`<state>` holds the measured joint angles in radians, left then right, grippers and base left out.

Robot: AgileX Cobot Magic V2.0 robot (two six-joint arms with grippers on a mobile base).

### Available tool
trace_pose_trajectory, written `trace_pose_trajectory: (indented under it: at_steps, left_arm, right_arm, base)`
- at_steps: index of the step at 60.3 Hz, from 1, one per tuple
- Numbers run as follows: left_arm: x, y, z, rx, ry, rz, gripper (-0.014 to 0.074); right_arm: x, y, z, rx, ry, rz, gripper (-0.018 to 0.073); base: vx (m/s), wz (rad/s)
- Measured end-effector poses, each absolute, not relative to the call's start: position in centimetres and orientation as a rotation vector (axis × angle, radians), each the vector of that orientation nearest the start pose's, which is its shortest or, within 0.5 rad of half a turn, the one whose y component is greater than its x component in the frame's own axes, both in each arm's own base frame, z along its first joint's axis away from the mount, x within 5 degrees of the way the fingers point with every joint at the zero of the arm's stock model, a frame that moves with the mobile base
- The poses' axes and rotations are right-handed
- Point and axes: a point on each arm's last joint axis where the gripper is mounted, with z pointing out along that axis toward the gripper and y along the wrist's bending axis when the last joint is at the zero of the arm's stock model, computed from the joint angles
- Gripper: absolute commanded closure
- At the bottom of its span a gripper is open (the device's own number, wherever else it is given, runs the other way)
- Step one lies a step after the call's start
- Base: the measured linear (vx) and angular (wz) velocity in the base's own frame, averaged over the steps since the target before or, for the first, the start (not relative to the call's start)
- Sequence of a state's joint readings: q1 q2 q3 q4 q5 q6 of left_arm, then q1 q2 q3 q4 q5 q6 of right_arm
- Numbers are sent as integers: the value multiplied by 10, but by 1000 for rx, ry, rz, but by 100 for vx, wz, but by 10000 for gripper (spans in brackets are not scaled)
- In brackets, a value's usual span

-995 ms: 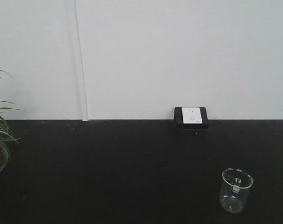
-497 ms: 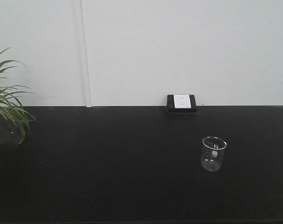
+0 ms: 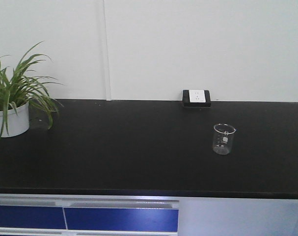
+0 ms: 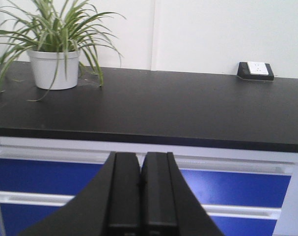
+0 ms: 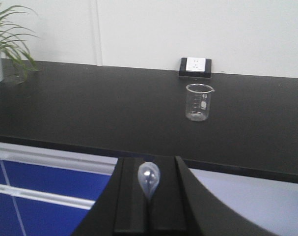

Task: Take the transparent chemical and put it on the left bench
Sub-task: 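Drive the base to the bench with white bins, holding the pipette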

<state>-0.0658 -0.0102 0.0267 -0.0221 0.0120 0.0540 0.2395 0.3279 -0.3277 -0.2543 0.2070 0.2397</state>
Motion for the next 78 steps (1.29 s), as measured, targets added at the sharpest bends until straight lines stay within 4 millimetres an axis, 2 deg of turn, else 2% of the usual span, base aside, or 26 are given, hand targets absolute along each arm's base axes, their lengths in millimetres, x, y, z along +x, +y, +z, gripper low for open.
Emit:
trace_pose_trajectory:
  at_steps: [25,78]
  left_arm:
    - [57,-4,204,74,1510,-27,600]
    - [57,-4,204,74,1510,-27,600]
  right_arm:
    - [82,15,284,-171,1677,129,562]
    - [82,15,284,-171,1677,129,562]
  base:
    - [-23,50]
    - [-8,93]
